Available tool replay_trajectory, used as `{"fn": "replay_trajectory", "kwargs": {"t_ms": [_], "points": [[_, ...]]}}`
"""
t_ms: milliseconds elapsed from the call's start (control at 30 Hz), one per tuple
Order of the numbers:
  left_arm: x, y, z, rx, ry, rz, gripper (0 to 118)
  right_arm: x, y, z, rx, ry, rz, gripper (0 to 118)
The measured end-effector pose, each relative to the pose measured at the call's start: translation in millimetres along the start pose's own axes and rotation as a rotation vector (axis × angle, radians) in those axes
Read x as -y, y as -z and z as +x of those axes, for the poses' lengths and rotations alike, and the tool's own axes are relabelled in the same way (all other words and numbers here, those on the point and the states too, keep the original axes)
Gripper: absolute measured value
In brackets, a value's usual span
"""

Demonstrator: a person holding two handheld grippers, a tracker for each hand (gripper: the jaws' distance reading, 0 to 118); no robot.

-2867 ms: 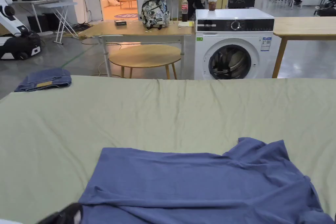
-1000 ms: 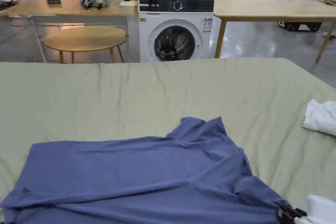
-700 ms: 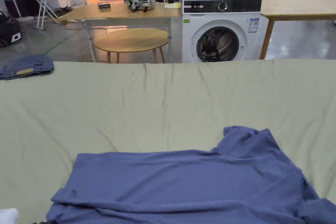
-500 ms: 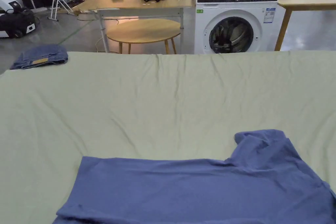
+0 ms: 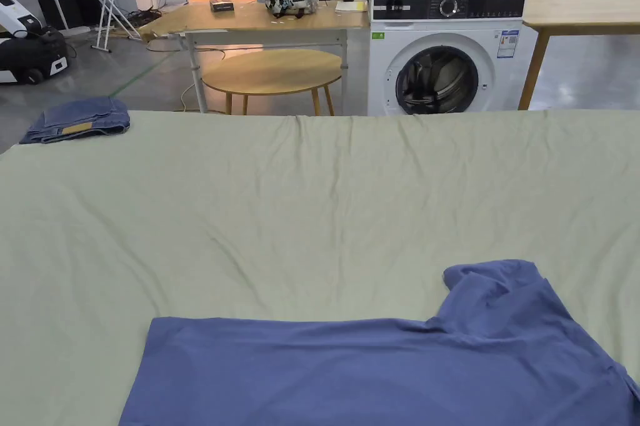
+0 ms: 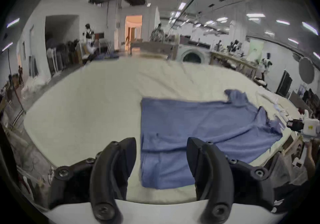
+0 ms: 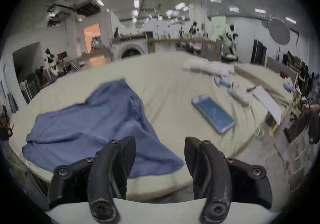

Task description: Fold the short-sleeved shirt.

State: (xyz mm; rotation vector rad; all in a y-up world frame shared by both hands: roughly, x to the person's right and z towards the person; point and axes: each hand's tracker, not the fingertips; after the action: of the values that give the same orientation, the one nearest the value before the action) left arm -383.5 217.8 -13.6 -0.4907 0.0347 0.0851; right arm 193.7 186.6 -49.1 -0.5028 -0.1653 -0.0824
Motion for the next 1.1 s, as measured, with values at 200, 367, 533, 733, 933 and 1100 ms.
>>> {"fn": "replay_trajectory", "kwargs": {"t_ms": [200, 367, 533, 733, 933, 1100], "points": [[-40, -37, 44, 0.017, 0.030, 0.215, 60, -46, -20, -54, -0.170, -0.118, 0.133, 56], [-45, -40, 60, 0.137, -0.043, 0.253, 39, -55, -11, -94, -0.284, -0.152, 0.174, 9], [-35, -31, 68, 0.084, -0.021, 0.154, 0, -45, 3, -113, -0.363, -0.152, 0.088, 0], [-52, -3, 44, 0.056, 0.001, 0.116, 0, -40, 7, -111, -0.357, -0.174, 0.065, 0], [-86, 115, -17, 0.053, -0.139, -0.144, 17, -27, 16, -87, -0.338, -0.095, 0.005, 0], [-92, 237, -48, -0.008, -0.106, -0.328, 58, -15, 28, -63, -0.295, -0.057, -0.060, 0]]}}
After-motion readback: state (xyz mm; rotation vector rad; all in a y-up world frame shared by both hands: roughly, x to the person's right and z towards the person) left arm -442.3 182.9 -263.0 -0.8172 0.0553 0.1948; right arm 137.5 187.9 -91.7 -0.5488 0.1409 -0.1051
